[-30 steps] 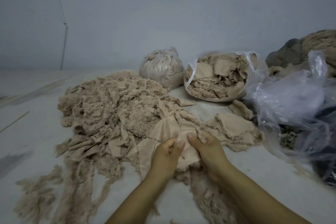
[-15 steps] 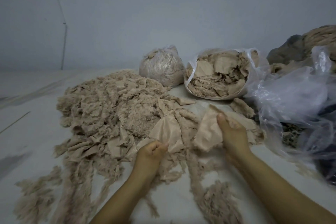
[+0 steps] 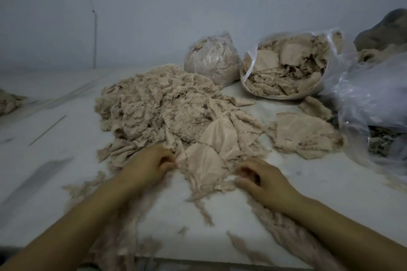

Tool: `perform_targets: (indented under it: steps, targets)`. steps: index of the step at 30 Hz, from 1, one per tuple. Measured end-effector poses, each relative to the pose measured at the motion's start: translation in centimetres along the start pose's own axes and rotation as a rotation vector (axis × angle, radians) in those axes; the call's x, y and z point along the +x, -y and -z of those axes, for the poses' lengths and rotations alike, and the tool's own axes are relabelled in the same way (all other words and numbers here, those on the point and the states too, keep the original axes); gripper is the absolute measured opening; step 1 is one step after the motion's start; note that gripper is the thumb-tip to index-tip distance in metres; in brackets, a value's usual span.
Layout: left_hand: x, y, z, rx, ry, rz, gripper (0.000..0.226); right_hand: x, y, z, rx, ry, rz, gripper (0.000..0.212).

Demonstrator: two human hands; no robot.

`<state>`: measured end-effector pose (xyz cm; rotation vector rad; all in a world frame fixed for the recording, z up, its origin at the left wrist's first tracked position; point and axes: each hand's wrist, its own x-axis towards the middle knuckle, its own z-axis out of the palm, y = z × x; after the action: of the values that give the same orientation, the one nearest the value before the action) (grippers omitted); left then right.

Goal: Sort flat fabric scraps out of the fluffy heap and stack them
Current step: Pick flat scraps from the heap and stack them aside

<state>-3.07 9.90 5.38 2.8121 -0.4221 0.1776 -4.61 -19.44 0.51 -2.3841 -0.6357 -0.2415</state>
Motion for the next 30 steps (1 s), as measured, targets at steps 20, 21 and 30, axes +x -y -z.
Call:
perform_targets:
  steps: [20,21,30]
  targets:
    - [-2.2,0.9,3.7,-0.088,0.228,0.1,0.019,3.2,5.7,-4.5,-0.072,0.072,-0.12,0.04]
    - [-1.9,0.4,3.7,0.068,0.273,0.067,0.02,3.8,6.0,-4.6,-0.124,0.103,-0.148,0.036]
    - [0.3,-3.3,-0.4,0.05,0.161,-0.24,0.057,3.0,5.8,-3.4,0.131,-0.009,-0.02,0.018]
